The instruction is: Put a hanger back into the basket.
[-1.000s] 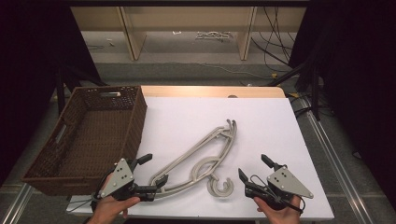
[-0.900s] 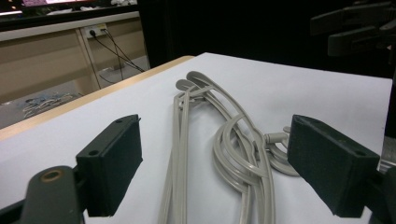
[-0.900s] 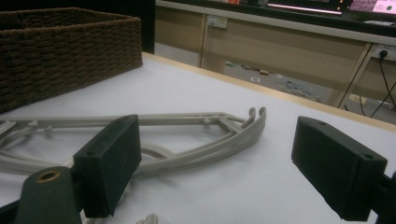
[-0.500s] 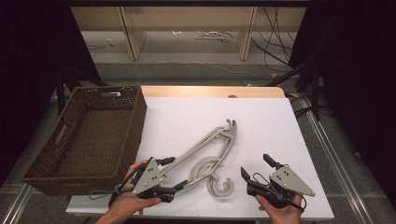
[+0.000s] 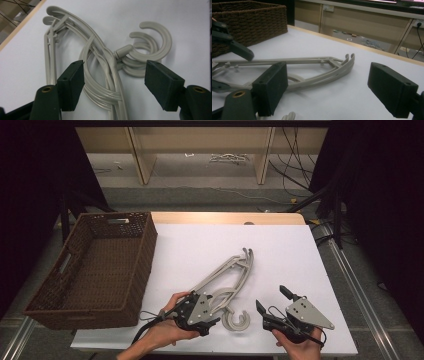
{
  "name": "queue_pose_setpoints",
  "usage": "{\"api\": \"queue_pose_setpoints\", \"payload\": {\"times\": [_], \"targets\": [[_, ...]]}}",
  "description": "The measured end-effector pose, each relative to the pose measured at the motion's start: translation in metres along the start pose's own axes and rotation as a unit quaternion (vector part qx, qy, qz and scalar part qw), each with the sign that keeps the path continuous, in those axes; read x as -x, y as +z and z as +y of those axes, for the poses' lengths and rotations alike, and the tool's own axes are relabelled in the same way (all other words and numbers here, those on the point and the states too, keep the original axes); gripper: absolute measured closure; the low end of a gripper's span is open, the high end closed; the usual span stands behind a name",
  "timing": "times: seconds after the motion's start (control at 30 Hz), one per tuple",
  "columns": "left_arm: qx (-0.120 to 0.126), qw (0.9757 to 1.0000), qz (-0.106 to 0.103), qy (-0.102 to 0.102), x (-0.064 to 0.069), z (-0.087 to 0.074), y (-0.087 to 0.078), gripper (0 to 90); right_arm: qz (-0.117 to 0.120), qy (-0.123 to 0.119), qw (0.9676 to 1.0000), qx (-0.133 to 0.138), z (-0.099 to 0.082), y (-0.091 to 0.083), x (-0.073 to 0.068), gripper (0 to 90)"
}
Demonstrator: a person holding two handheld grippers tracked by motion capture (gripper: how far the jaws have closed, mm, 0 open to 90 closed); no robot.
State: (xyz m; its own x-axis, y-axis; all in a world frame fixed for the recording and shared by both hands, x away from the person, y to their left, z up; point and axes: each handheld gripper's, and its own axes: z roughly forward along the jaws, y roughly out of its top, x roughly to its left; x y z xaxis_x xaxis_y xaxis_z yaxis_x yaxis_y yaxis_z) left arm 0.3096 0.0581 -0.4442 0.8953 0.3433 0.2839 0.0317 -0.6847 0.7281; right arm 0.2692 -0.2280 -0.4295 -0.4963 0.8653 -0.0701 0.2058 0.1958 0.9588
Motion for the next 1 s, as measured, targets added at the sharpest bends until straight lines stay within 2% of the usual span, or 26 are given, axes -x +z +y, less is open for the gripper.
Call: {"api": "queue_pose_setpoints", "payload": {"times": [0.03, 0.1, 0.17, 0.2, 0.43, 0.5, 0.53, 0.57, 0.6, 0.63, 0.7, 0.83, 0.9, 0.97, 1.0], "targets": [[-0.009, 0.9999, 0.004, 0.004, 0.001, 0.001, 0.004, 33.9, 0.001, 0.0, 1.0, 0.0, 0.0, 0.0, 0.0, 17.5], [-0.044, 0.9986, 0.007, 0.029, 0.001, 0.004, 0.012, 37.8, 0.001, -0.003, 1.0, -0.002, 0.0, 0.001, -0.001, 17.6], [-0.054, 0.9979, 0.008, 0.035, 0.001, 0.005, 0.014, 38.9, 0.002, -0.005, 1.0, -0.004, 0.0, 0.0, -0.001, 17.6], [-0.073, 0.9964, 0.011, 0.042, 0.001, 0.007, 0.021, 41.6, 0.004, -0.002, 1.0, -0.004, 0.0, 0.0, -0.001, 17.7], [-0.09, 0.9948, 0.004, 0.048, 0.003, 0.01, 0.036, 50.4, 0.015, -0.012, 0.9997, -0.017, -0.001, 0.001, -0.003, 18.5], [-0.104, 0.993, -0.002, 0.055, 0.002, 0.011, 0.039, 51.9, 0.014, -0.014, 0.9997, -0.014, -0.001, 0.002, -0.003, 18.5], [-0.119, 0.9913, -0.011, 0.056, -0.001, 0.011, 0.042, 54.9, 0.016, -0.018, 0.9996, -0.018, -0.001, 0.002, -0.003, 18.6], [-0.119, 0.9913, -0.011, 0.056, -0.001, 0.011, 0.042, 56.9, 0.016, -0.018, 0.9996, -0.018, -0.001, 0.002, -0.003, 18.6], [-0.12, 0.9917, -0.014, 0.045, -0.003, 0.011, 0.044, 58.6, 0.02, -0.012, 0.9997, -0.009, -0.002, 0.004, -0.004, 18.6], [-0.123, 0.9914, -0.017, 0.043, -0.004, 0.012, 0.045, 60.0, 0.021, -0.013, 0.9997, -0.007, -0.002, 0.004, -0.004, 18.7], [-0.127, 0.9908, -0.018, 0.042, -0.005, 0.012, 0.048, 61.4, 0.019, -0.022, 0.9993, -0.024, -0.001, 0.002, -0.003, 18.8], [-0.14, 0.9894, -0.017, 0.034, -0.005, 0.013, 0.055, 65.8, 0.022, -0.018, 0.9994, -0.019, -0.001, 0.004, -0.004, 19.1], [-0.142, 0.9893, -0.016, 0.033, -0.005, 0.014, 0.055, 68.7, 0.02, -0.03, 0.9993, -0.013, -0.002, 0.005, -0.003, 19.1], [-0.14, 0.9899, -0.012, 0.016, -0.008, 0.015, 0.054, 73.4, 0.021, -0.028, 0.9993, -0.014, -0.002, 0.004, -0.004, 19.1], [-0.138, 0.9903, -0.017, 0.003, -0.009, 0.014, 0.054, 74.0, 0.023, -0.029, 0.9992, -0.012, -0.001, 0.005, -0.004, 19.2]]}}
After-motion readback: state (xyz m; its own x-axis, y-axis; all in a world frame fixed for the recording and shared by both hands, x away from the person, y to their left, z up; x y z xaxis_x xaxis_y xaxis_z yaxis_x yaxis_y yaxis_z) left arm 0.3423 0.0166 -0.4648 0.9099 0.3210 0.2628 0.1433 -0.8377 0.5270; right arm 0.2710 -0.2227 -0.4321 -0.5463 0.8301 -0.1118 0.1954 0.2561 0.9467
